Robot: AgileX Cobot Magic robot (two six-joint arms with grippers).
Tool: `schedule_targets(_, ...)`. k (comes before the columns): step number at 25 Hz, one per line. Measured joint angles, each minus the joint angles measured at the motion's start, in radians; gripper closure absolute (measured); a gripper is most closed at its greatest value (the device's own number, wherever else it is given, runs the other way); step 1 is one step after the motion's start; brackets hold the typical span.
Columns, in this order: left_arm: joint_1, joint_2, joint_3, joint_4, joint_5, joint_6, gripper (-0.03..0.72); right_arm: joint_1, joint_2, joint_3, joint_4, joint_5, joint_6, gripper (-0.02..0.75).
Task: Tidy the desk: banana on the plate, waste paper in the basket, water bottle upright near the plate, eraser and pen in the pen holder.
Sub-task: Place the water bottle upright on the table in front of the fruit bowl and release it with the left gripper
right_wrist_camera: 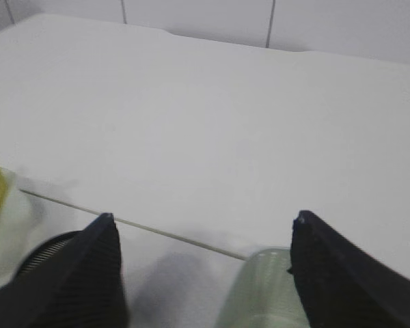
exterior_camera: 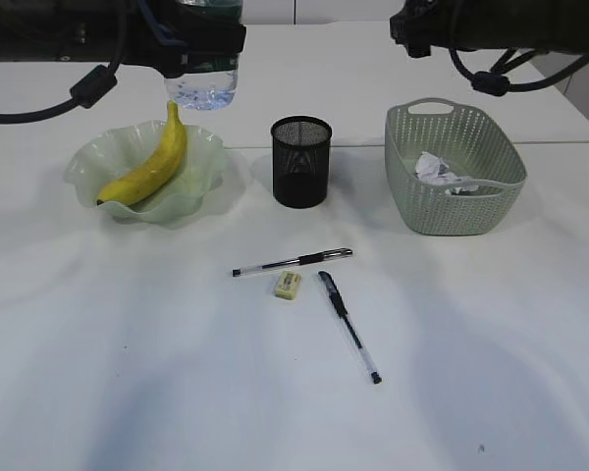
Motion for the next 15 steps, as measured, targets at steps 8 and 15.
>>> schedule_targets(8, 0.001, 0.0, 0.0, 0.0, 0.0, 0.0, 0.3, 0.0, 0.0, 0.0, 0.026, -0.388, -0.135, 0.158)
schedule_targets(15, 0.001, 0.0, 0.0, 0.0, 0.0, 0.0, 0.304, -0.015, 0.0, 0.0, 0.169, -0.675, -0.137, 0.158)
